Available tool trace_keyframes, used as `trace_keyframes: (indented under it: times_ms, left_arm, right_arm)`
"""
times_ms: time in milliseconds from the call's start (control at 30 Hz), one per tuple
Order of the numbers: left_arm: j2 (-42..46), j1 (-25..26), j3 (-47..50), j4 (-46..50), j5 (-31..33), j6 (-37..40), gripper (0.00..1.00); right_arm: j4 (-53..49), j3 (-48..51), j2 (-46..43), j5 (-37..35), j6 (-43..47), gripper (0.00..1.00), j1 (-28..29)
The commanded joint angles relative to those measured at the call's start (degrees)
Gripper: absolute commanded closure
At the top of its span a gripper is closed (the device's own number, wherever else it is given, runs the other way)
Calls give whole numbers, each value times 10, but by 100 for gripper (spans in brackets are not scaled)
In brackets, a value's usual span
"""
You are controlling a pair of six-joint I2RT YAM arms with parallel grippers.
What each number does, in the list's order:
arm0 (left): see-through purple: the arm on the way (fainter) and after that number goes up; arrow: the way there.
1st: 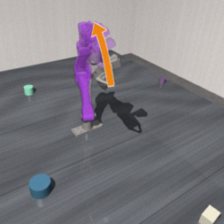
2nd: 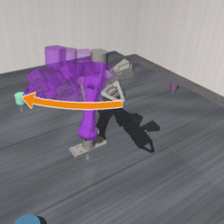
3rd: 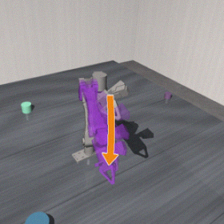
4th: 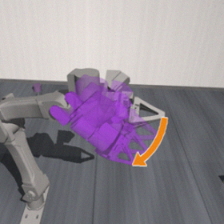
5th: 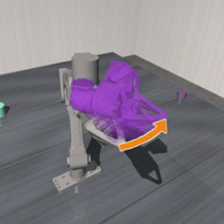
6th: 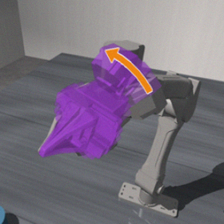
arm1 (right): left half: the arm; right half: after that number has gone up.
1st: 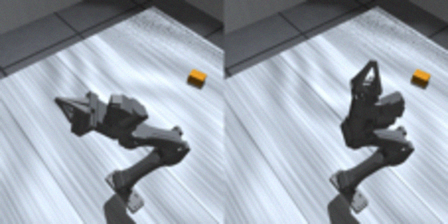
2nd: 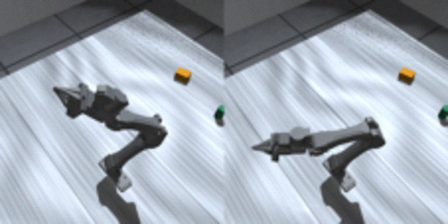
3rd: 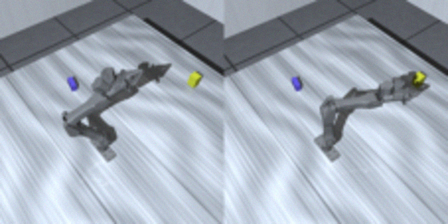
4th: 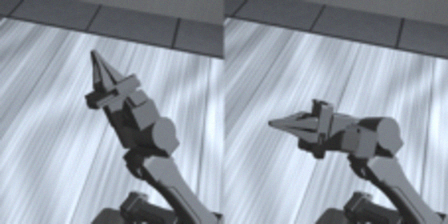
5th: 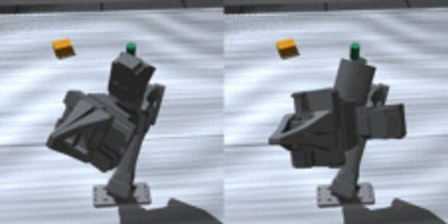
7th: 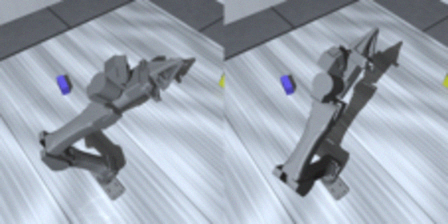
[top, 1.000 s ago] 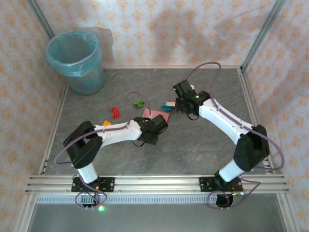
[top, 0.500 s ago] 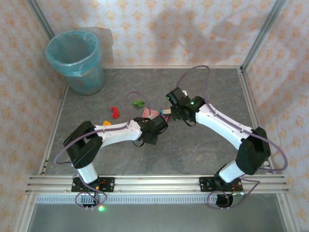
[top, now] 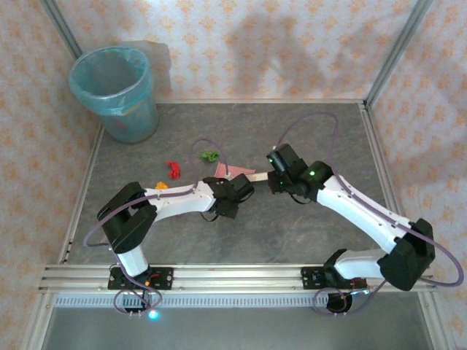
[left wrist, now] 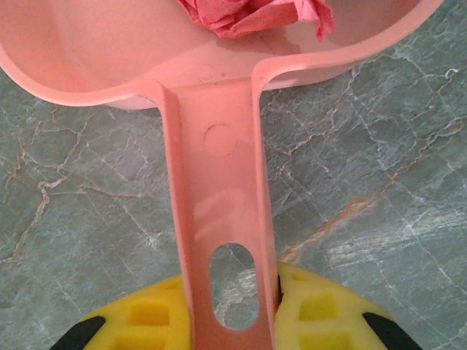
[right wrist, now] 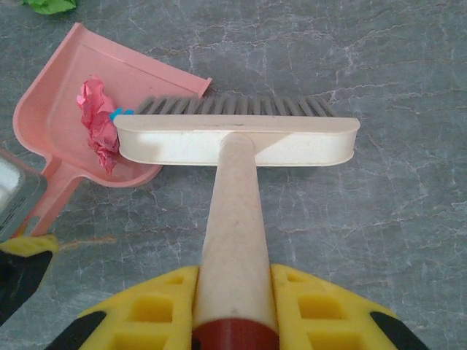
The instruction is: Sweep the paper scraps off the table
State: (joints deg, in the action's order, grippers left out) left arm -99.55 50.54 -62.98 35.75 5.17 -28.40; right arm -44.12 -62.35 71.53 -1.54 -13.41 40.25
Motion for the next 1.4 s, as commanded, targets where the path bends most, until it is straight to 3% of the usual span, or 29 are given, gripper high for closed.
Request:
trace_keyframes:
  times_ms: [0,200,333,467,633,1000,1367]
  left_arm:
    - [-7,3,-11,25,22,4,100]
    - [-7,3,-9,21,22,5,100]
    - [0,3,-3,11,23,6,100]
    - [5,2,3,1,30,5,100]
    - [22,3,18,-19,41,4,100]
    - [71,3,39,-36,55,-2,100]
    - [122,3,-50,71,95,-44,100]
  right_arm:
    - [28,7,-34,-48,-1,100,2]
    - [50,20,-78,-142,-30,100,2]
    - [113,58,-102,-166,-43,100,0]
    - [188,112,-121,-149,-76,100,-19]
    - [242,158,-140,-75,-122,100,-61]
    - [289,200,-128,-24,-168,100,-91]
    - [320,242,-167,-25,-193,100,-97]
